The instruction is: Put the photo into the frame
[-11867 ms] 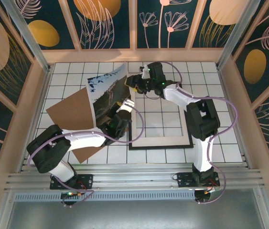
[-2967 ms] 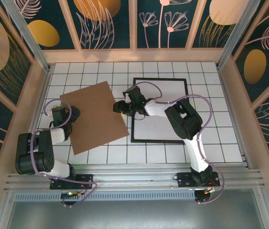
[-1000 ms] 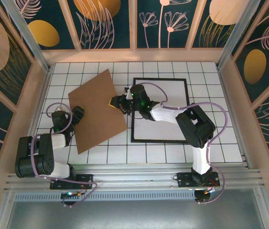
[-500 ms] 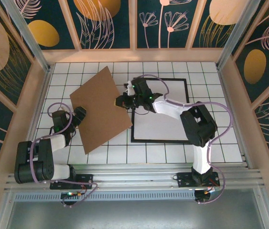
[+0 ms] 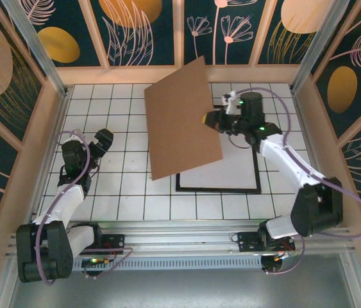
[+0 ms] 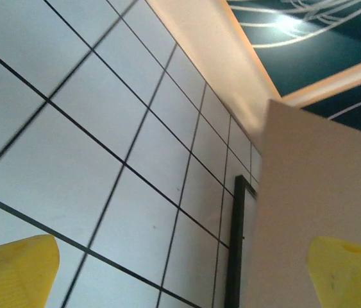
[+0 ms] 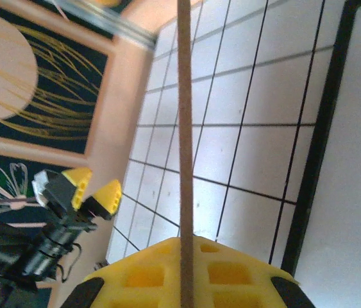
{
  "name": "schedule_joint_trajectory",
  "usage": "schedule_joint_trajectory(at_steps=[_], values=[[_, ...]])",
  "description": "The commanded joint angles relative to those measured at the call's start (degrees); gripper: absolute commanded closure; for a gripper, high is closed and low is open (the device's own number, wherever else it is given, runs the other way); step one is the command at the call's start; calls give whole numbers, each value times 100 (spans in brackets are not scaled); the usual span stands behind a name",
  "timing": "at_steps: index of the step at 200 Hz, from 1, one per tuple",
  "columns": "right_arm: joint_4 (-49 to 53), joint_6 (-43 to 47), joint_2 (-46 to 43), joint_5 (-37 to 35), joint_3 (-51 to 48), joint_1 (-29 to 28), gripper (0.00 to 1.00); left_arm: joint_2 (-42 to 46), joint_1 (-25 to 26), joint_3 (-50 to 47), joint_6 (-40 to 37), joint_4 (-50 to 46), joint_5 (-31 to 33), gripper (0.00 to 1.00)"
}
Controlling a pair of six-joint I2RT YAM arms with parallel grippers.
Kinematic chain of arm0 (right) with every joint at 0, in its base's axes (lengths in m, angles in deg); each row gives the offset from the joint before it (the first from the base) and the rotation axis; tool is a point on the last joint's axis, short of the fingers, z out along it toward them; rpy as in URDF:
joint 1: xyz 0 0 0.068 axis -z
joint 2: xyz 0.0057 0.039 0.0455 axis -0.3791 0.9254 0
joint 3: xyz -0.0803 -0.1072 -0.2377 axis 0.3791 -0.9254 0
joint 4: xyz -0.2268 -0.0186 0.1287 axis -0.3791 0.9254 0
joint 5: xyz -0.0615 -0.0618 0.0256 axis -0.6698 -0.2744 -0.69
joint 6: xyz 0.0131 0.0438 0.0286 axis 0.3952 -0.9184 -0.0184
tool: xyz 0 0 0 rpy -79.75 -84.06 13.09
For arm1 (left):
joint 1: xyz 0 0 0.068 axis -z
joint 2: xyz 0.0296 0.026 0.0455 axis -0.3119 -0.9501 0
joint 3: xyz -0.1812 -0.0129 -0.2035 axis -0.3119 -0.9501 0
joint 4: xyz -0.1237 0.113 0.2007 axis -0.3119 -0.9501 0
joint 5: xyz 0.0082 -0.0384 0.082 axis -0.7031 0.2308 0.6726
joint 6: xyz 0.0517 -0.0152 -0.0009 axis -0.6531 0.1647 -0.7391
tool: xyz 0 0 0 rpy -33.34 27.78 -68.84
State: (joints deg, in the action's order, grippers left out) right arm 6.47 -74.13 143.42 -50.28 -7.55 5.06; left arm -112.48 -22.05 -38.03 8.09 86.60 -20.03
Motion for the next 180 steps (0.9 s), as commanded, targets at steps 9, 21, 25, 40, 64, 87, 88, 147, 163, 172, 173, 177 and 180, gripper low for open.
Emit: schedule_joint_trajectory(at_steps=[9,21,25,40,64,87,88,147,163,172,173,177,180], values=[[463,423,-749,634,-290,875,100,-113,464,336,-57,-88,-92,1],[637,476,-992,743,-482,1297,100,-234,606,394,-7,0,-128,1],[698,497,-1072,787,-557,1445,100,-282,635,397,15,39,-146,2],[845,566,-1350,908,-770,1908,100,-424,710,417,83,165,-179,1],[929,632,-1486,1147,-1108,2292,100,-626,792,480,84,250,-175,2],[844,702,-1403,1226,-1282,2355,100,-769,843,519,70,313,-208,1],[841,710,-1393,1236,-1291,2355,100,-781,844,524,66,315,-209,2],[733,903,-965,1365,-1356,2452,100,-924,871,467,51,384,-245,1],[744,936,-858,1365,-1339,2461,100,-946,871,458,47,414,-254,2],[727,926,-792,1415,-1294,2460,100,-965,871,458,52,423,-257,1],[726,923,-784,1422,-1289,2460,100,-967,871,458,48,423,-255,1],[716,924,-758,1436,-1271,2460,100,-975,871,458,39,431,-264,1],[711,928,-734,1446,-1257,2463,100,-983,876,458,35,432,-271,2]])
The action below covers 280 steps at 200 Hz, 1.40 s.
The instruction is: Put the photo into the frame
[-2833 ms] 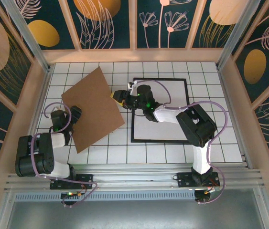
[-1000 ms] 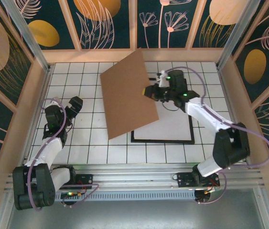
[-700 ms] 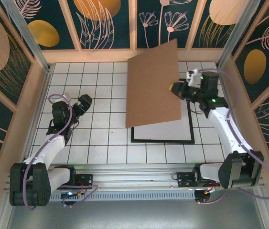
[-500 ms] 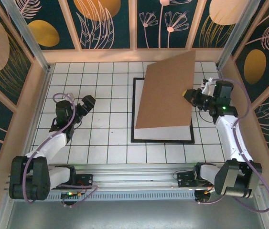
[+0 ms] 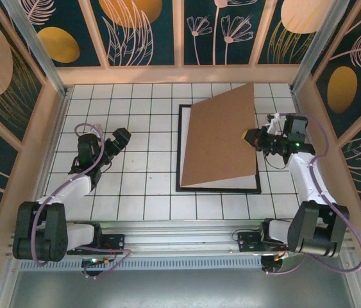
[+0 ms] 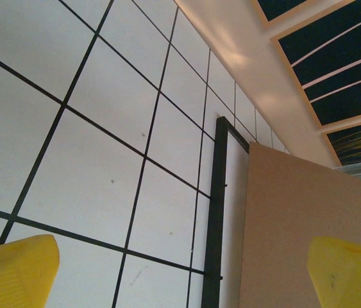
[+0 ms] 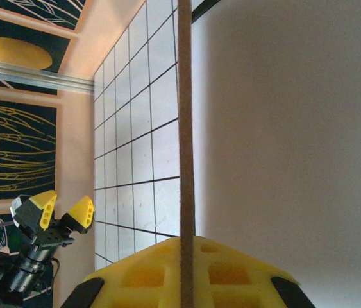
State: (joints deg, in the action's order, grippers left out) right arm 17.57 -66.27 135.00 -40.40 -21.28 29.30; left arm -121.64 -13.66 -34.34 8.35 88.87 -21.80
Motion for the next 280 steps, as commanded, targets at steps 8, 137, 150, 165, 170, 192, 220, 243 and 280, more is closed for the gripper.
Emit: schedule_joint_trajectory(at_steps=[8,137,150,165,170,192,220,243,280], values=[[-403,141,155,444,152,34,100,-93,32,97,1,205,-108,1],[-776,470,850,713,278,-73,100,-339,32,115,-96,334,-271,2],[-737,596,905,670,309,-74,100,-355,30,124,-104,331,-279,1],[-802,661,964,667,303,-66,100,-365,32,124,-102,353,-288,1],[-816,703,993,695,303,-64,100,-377,32,124,-101,354,-290,1],[-818,860,1113,679,353,-46,100,-407,30,133,-94,380,-323,2],[-950,878,1222,769,387,101,100,-412,32,144,-91,376,-348,1],[-1042,845,1281,797,423,150,100,-389,28,137,-106,353,-323,2],[-1132,870,1379,866,470,172,100,-421,32,142,-75,378,-323,1]])
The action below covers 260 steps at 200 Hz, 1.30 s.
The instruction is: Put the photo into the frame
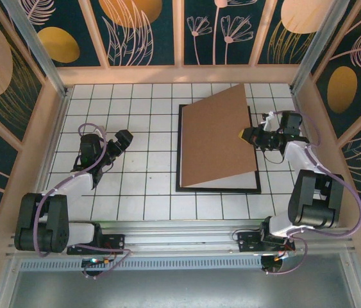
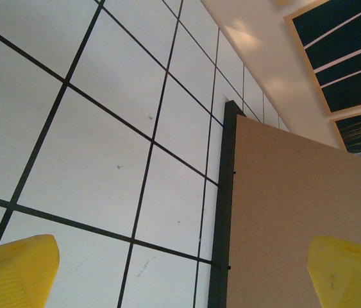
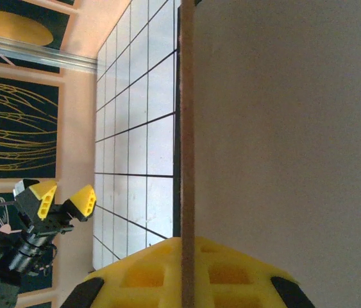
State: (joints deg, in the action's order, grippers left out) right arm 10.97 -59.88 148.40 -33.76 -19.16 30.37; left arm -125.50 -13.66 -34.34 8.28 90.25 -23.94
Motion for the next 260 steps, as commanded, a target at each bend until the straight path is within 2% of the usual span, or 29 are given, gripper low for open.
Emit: schedule_joint_trajectory(at_steps=[1,98,128,189,208,226,260], values=[[-468,232,46,205,261,67,100,-34,28,142,-66,246,-109,1],[-1353,-401,-102,595,-721,-90,100,-140,33,159,-77,245,-100,2],[-1802,-727,-130,572,-1059,-481,100,-159,31,135,-108,234,-14,1],[-4551,-2481,384,-233,-1858,-1769,100,-287,32,74,-175,210,82,2],[-4778,-2605,648,-477,-1880,-2003,100,-314,32,46,-222,183,128,2],[-4837,-2582,811,-677,-1898,-2141,94,-353,32,19,-249,181,157,2],[-4416,-2188,1000,-926,-1733,-2187,77,-451,39,-22,-267,228,164,1]])
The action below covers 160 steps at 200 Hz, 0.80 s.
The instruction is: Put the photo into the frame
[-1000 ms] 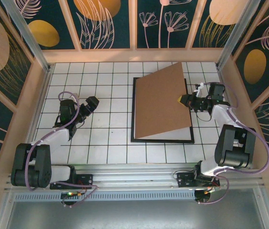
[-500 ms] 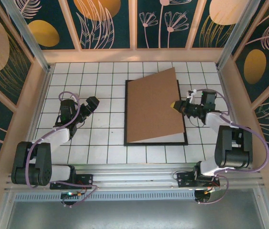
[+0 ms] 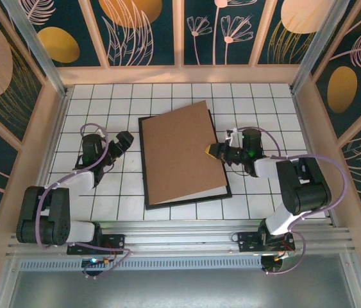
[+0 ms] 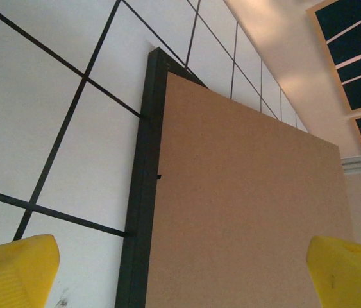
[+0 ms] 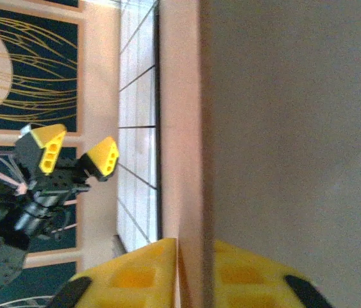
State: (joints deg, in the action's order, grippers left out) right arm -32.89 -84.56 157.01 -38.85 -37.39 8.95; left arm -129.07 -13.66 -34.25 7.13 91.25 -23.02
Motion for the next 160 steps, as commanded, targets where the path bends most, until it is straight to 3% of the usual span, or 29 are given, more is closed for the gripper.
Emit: schedule_joint_trajectory(at_steps=[1,32,67,160], values=[[-9,294,139,-430,95,-42,76,-93,40,-37,-155,126,67,2],[725,840,237,-753,366,-48,64,-178,41,-43,-193,133,72,1],[1364,1331,193,-1114,585,-107,57,-282,64,-52,-235,168,56,1],[2393,2051,340,-1989,1124,-436,53,-584,304,-18,-308,205,32,1]])
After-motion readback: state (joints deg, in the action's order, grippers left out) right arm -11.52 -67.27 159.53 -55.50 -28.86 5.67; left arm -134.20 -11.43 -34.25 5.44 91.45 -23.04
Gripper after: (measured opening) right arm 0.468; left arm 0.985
